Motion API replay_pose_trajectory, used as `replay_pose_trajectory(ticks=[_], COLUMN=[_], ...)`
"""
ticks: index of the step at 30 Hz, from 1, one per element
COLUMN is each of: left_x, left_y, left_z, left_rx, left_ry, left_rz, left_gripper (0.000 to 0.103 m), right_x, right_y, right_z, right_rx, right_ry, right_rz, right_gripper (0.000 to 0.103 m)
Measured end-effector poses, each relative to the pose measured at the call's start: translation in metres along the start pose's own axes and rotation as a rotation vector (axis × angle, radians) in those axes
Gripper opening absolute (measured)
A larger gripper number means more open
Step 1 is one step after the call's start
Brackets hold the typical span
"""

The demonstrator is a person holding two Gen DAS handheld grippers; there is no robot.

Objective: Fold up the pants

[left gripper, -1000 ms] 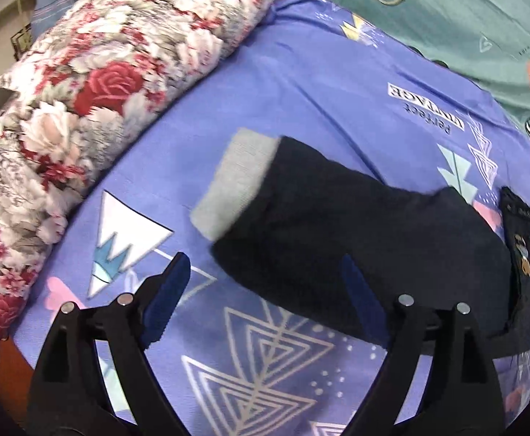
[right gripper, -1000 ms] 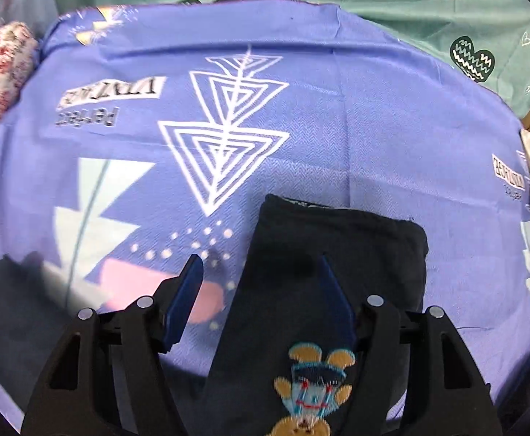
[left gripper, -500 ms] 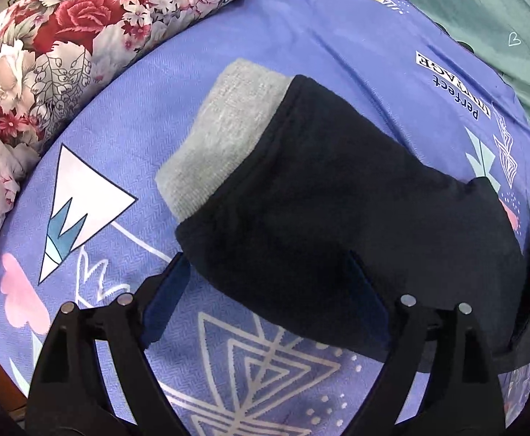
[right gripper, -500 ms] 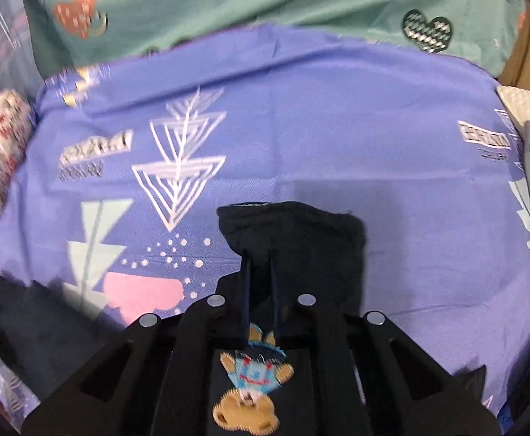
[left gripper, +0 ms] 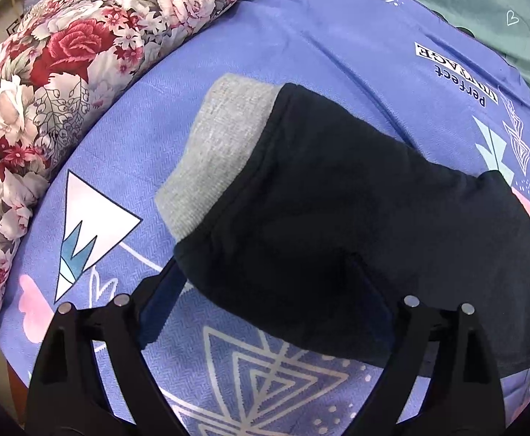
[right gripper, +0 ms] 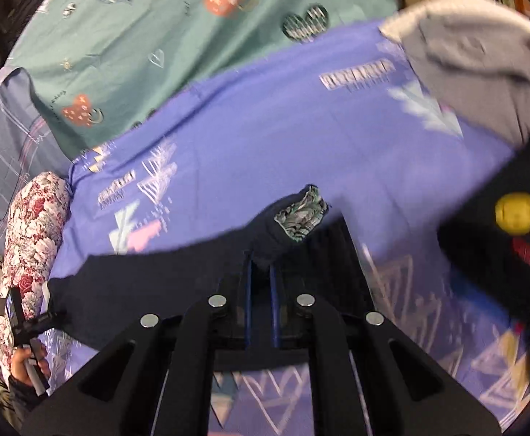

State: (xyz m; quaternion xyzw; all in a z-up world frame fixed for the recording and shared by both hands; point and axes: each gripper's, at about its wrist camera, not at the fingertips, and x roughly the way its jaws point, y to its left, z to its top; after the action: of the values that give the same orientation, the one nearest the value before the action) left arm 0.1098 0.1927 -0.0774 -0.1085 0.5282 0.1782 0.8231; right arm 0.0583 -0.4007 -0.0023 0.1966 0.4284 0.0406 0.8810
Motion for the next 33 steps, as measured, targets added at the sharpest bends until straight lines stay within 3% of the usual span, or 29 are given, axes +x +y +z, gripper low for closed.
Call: replay_pose_trajectory(ticks=[4,7,10,12,17,18,19,20,21,24,29,33], left_x=[-0.001,-0.002,-0.003,-0.003,-0.003,-0.002,-0.001,0.001,0.003,0.006,0.005,0.007], left_y=[0.001,0.004,0.006,0.008,0.006,0.006,0.006,0.006,0.008,0.011,0.004,0.004], left_z=[-0.001,-0.004,-0.006,-0.007,-0.008,-0.008,-0.008,-0.007,-0.006,-0.003,0.004,0.006], left_rx=[-0.001,-0.005,-0.009,-0.016,-0.024,-0.023,-0.024,-0.027,-0.033,-0.056,0.013,0.04], left_ry=[0.003,0.007,0.009,0.011,0.013,0.013,0.013,0.015,0.017,0.027,0.022,0.026], left_rz=[0.004,0.0,-0.007,-0.013,-0.013,-0.014,-0.013,-0.011,-0.013,-0.021,0.038,0.054], left_gripper=[0.091,0.091,0.091,0.091,0.091,0.091,0.094,0.096,0.096,0.096,0.096,0.096], right_x=[0.028,0.037,0.027,0.02,0.038,0.041,0.046,0.049,0.051,0.044,0.003,-0.007], right_y=[-0.029,-0.035,-0.027,-0.022,-0.033,-0.037,-0.04,-0.041,-0.042,-0.043,-0.019,-0.028], right_z=[-0.037,-0.046,-0.043,-0.039,-0.026,-0.023,-0.022,-0.019,-0.017,-0.011,0.006,-0.007], right_rx=[0.067,0.085,0.053,0.032,0.125,0.144,0.171,0.188,0.199,0.198,0.119,0.098], right_ry=[0.121,0.179,0.15,0.117,0.131,0.135,0.14,0.141,0.147,0.126,0.053,0.085], right_rz=[-0.023,-0.012,0.021,0.048,0.098,0.107,0.114,0.11,0.098,0.078,0.149,0.14], right_gripper=[0.008,0.014,0.058,0.06,0.06,0.059,0.052,0.026,0.009,0.005,0.005,0.005])
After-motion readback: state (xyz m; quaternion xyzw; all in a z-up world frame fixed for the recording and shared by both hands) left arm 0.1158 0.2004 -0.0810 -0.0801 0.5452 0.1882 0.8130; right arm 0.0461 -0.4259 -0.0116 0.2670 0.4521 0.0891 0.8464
